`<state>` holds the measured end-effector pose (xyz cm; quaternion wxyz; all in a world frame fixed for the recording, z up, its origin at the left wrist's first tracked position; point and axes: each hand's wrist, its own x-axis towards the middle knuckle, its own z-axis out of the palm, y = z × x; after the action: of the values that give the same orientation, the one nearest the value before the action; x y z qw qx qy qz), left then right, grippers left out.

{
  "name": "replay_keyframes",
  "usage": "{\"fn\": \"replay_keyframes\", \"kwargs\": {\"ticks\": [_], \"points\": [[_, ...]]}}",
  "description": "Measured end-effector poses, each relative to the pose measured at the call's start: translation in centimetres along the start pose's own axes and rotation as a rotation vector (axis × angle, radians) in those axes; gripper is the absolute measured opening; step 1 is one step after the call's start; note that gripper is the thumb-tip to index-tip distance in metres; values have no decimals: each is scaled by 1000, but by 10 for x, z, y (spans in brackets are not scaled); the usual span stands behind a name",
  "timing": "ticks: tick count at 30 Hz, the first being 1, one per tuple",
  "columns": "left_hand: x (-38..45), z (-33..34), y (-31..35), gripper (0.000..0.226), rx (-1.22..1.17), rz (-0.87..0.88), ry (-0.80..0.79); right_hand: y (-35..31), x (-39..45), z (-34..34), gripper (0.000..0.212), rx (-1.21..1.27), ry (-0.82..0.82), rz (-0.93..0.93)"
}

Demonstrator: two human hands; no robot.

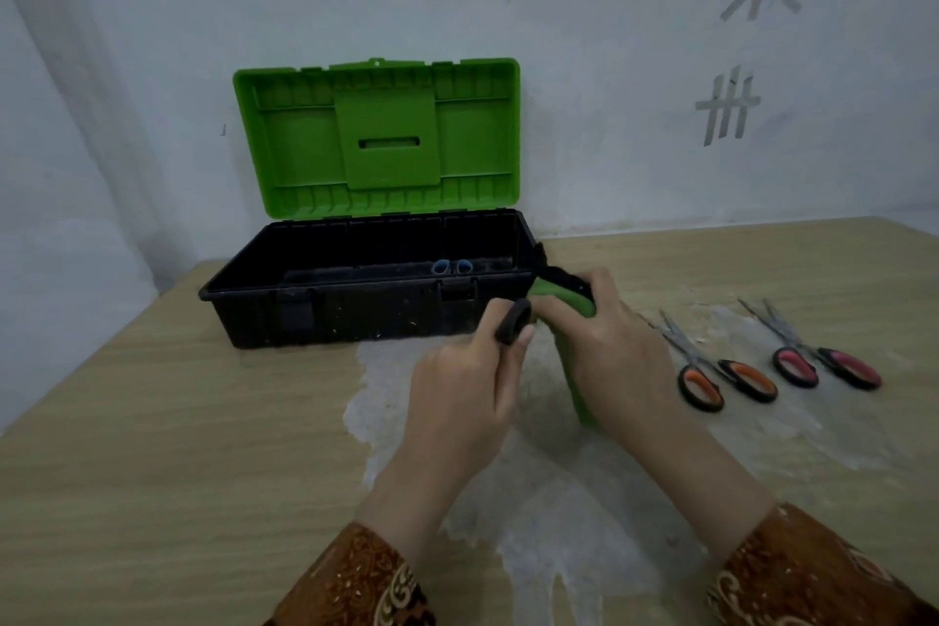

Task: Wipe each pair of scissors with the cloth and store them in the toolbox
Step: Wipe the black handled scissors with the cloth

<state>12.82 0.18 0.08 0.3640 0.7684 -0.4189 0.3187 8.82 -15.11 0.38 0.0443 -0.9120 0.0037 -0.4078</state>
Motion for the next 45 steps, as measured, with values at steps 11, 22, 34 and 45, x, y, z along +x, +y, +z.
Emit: {"fn": "replay_keyframes", "kwargs": {"ticks": [11, 22, 34, 45], "points": [[7, -2, 12, 17, -639, -401, 85, 52, -1, -10, 25, -55, 96, 365], [15, -7, 8, 23, -926, -708, 316, 4, -1, 2, 46, 56, 20, -2], [7, -3, 15, 21, -738, -497, 210, -1, -4, -10, 21, 194, 125, -32], [3, 3, 24, 16, -704, -389, 47, 43, 3, -15, 23, 256, 284, 347]]}}
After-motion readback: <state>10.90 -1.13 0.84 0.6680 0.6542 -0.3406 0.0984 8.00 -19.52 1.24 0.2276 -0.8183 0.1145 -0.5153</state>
